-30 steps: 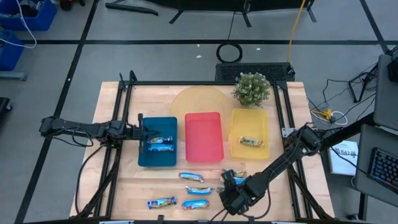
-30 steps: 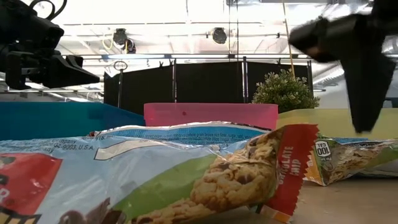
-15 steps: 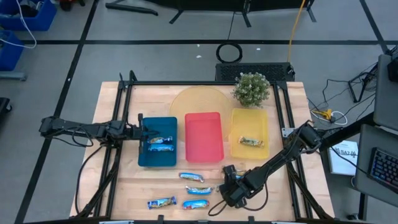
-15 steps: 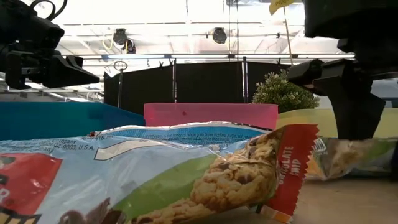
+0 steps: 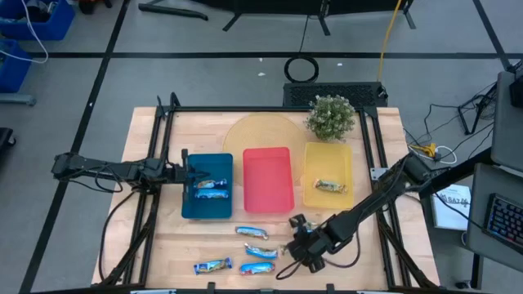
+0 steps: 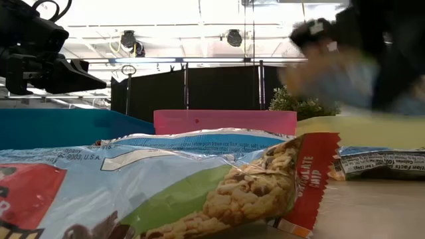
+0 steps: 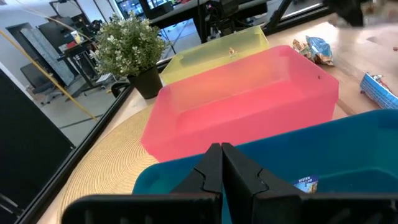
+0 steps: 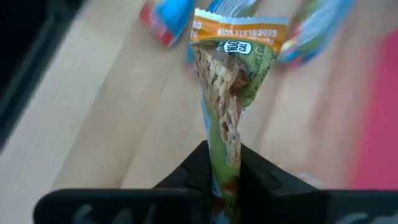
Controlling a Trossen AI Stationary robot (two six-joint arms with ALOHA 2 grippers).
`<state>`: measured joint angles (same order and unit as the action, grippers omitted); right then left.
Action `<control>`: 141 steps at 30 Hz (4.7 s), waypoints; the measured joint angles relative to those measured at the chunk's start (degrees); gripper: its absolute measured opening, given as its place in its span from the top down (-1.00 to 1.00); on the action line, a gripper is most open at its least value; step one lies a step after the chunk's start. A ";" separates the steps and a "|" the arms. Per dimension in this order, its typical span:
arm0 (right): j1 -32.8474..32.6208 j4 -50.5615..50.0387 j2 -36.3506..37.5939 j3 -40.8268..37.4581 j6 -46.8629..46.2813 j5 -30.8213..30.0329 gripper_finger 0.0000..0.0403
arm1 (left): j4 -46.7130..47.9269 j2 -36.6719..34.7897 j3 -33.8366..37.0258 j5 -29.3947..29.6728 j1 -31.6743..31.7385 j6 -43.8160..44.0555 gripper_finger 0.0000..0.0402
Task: Pick and place Granola Bars by type
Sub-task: Put the yellow granola bar into the yellow bin, then put the blue granola bar into the blue bin
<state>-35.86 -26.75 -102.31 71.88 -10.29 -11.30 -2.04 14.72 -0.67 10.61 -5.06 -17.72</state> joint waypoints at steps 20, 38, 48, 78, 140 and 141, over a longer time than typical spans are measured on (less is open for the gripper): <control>12.41 21.53 49.91 -32.70 10.44 -7.84 0.89 | -1.04 0.00 0.06 -0.04 0.00 -0.20 0.95; 20.17 42.05 72.12 -61.07 7.29 -8.42 0.89 | -0.79 0.00 0.04 -0.02 0.00 4.42 0.95; 24.51 3.98 59.94 -35.99 2.39 -9.89 0.90 | -0.72 0.01 0.04 -0.02 0.00 4.92 0.95; 39.02 -16.85 31.51 -28.68 7.87 -1.70 0.90 | -2.56 0.01 0.09 -0.07 0.00 4.49 0.95; 41.57 -14.11 65.34 -30.60 8.77 4.02 0.91 | -3.69 0.01 0.04 -0.04 0.00 5.86 0.95; 41.24 -12.93 68.01 -31.25 9.24 4.03 0.96 | -3.69 0.02 0.04 -0.04 -0.02 5.86 0.95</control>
<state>5.38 -39.68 -34.30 40.62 -1.04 -7.28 -5.74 14.74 -0.62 10.57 -5.08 -11.86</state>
